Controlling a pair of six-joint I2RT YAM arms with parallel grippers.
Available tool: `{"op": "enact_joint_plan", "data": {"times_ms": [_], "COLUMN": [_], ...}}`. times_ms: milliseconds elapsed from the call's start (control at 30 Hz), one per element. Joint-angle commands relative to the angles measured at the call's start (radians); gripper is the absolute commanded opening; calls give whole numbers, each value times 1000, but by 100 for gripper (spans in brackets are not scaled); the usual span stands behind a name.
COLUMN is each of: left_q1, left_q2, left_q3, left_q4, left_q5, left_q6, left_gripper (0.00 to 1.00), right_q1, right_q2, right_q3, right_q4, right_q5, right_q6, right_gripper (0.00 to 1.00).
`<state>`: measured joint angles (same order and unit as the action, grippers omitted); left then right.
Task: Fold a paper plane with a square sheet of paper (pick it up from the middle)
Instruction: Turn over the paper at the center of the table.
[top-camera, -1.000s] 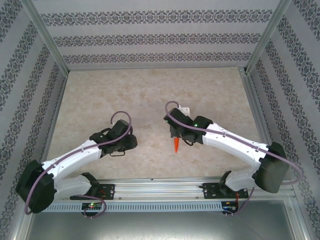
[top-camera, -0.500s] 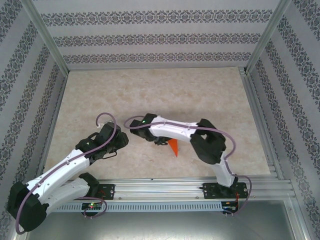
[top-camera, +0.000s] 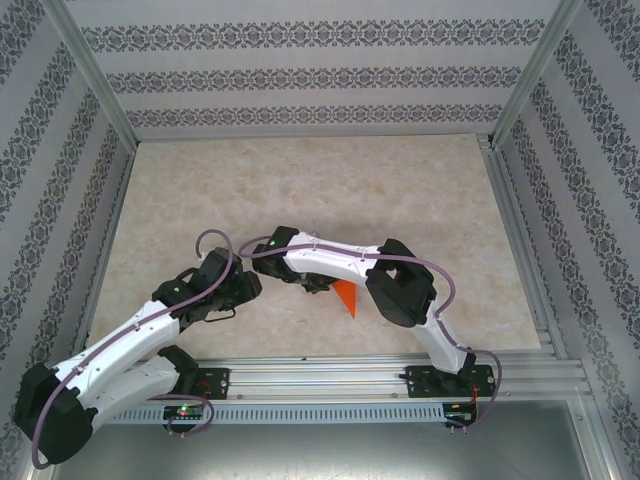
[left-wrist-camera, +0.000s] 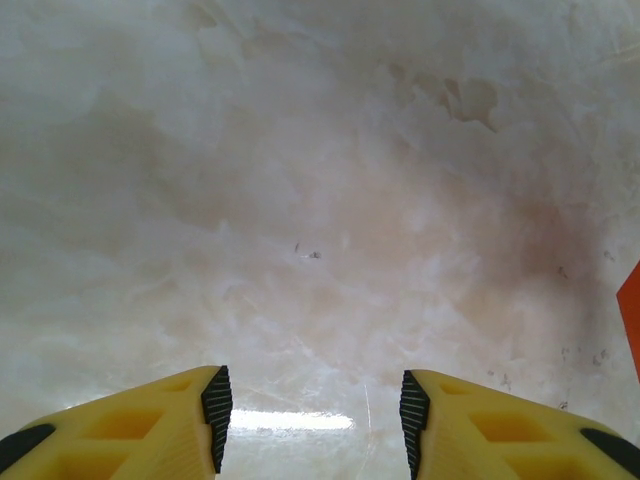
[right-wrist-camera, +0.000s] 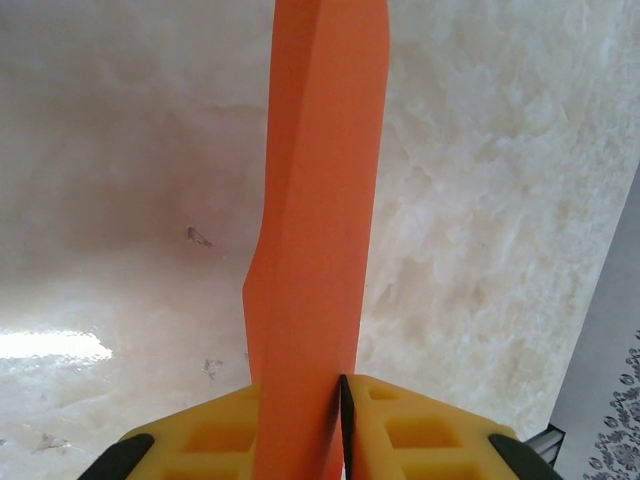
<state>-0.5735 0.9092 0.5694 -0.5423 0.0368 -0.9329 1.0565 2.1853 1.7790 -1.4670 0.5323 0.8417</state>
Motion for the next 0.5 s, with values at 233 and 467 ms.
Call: {"op": "enact_joint_plan", "data": {"times_ms": [233,467], "left_q1": [17,23], "left_q2": [107,120], "left_q3": [89,66], "left_q4": [30,57], "left_q5": [80,102], "left_q6": [33,41], "left_gripper": [52,52], "right_q1": [-1,-11], "right_q2": [-9,1], "right_q3": [25,60], "right_q4": [-53,-74], "right_q5": [-15,0], "right_q6": [7,2], "right_gripper": [20,22]}}
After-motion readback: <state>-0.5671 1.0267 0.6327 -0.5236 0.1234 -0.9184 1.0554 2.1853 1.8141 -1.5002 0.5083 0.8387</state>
